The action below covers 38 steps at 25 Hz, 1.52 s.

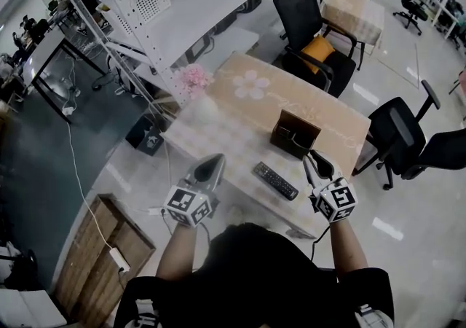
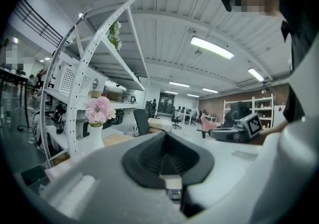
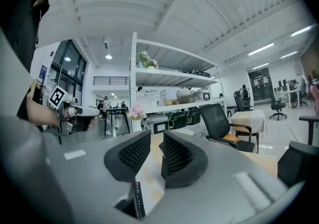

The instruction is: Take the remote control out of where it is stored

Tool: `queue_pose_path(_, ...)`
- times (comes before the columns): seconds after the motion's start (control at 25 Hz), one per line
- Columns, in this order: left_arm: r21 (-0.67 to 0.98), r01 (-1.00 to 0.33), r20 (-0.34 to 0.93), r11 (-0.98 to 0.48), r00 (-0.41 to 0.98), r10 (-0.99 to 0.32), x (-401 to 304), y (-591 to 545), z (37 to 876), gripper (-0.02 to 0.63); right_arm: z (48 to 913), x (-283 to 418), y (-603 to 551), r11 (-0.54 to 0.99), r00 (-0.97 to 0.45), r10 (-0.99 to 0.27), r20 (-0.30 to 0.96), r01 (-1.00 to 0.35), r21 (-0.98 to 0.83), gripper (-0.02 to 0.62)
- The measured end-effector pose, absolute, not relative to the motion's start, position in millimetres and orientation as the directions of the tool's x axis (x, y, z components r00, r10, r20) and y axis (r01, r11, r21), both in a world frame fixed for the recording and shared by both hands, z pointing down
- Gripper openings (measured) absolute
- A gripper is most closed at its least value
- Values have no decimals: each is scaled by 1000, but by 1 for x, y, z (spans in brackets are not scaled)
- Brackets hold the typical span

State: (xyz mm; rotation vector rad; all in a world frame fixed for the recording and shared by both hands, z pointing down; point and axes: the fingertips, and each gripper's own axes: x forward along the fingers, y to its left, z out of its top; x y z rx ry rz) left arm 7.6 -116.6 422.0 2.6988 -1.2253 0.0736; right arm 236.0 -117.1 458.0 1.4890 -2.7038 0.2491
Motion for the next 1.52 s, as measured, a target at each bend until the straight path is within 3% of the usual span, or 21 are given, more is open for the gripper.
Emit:
queue_pose_path(0.52,128,-689,40,-713,722,-691,25,-163,409,1,431,255,-128,419,-424,-903,66,-904,-81,55)
queue_pose_path(1.04,181,-601,74,-778,797,-599,41,-191,426,2,448,250,-140,380,-382,-915,130,-924,-40,51)
queue_pose_path(1.32,201,-600,92,-775,799,-594,26,-199,437,2,476,228,-161,433,-419,-877,236,-901,9,143)
queue_pose_path(1.52,219,-624,120,-750,780,-614,0,-202,446,2,503,202,-186,530,-452,-816,361,-833,155,199)
